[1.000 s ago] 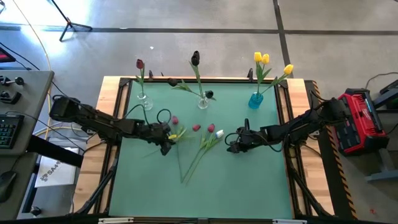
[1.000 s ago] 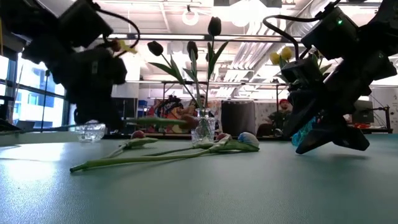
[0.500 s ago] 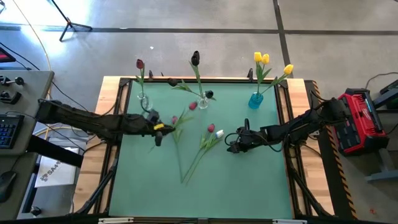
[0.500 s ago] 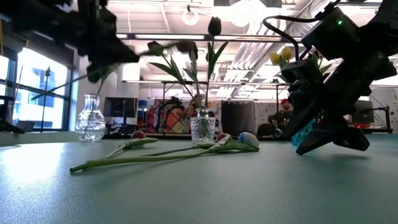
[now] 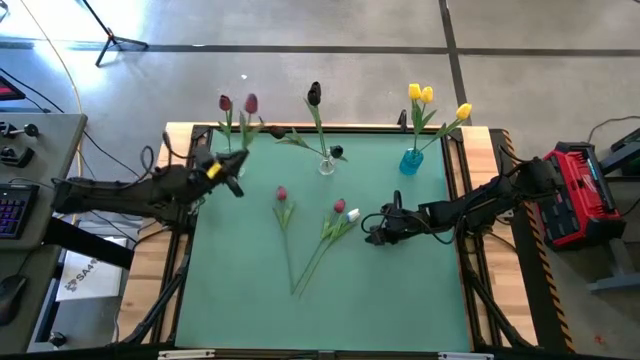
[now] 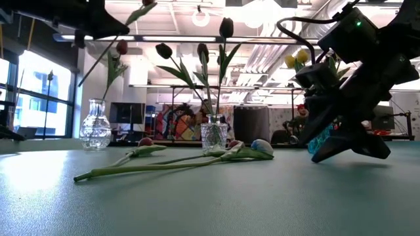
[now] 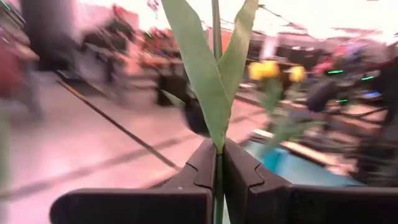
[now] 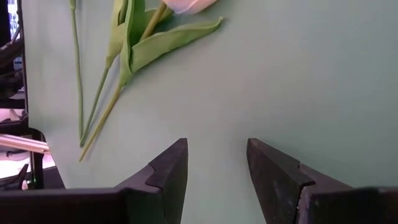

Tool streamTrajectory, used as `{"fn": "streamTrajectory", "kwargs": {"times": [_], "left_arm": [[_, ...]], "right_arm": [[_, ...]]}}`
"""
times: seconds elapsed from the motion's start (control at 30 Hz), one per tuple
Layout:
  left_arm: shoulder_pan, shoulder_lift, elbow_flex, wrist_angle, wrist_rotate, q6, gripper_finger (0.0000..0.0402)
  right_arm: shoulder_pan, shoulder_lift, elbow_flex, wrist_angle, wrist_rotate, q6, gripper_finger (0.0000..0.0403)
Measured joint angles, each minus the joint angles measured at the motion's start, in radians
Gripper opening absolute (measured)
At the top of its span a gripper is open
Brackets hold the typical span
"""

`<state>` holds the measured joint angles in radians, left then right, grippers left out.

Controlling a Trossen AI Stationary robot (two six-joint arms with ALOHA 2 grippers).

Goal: Sort flowers into vase by color
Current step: Put the red tulip into the left transparent vase

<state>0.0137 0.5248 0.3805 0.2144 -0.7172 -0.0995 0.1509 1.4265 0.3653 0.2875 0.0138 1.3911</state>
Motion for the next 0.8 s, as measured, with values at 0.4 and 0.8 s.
{"fn": "streamTrajectory", "kwargs": {"times": [0.4, 0.8], "left_arm": [[0.281, -0.035, -0.178, 0.627, 0.117, 0.270, 0.0000], [0.482, -0.035, -0.294, 0.784, 0.173, 0.303, 0.0000]], "right_arm": [[0.000, 0.000, 0.000, 0.000, 0.046, 0.000, 0.0156], [0.000, 0.000, 0.000, 0.000, -0.008, 0.008, 0.0156]]}}
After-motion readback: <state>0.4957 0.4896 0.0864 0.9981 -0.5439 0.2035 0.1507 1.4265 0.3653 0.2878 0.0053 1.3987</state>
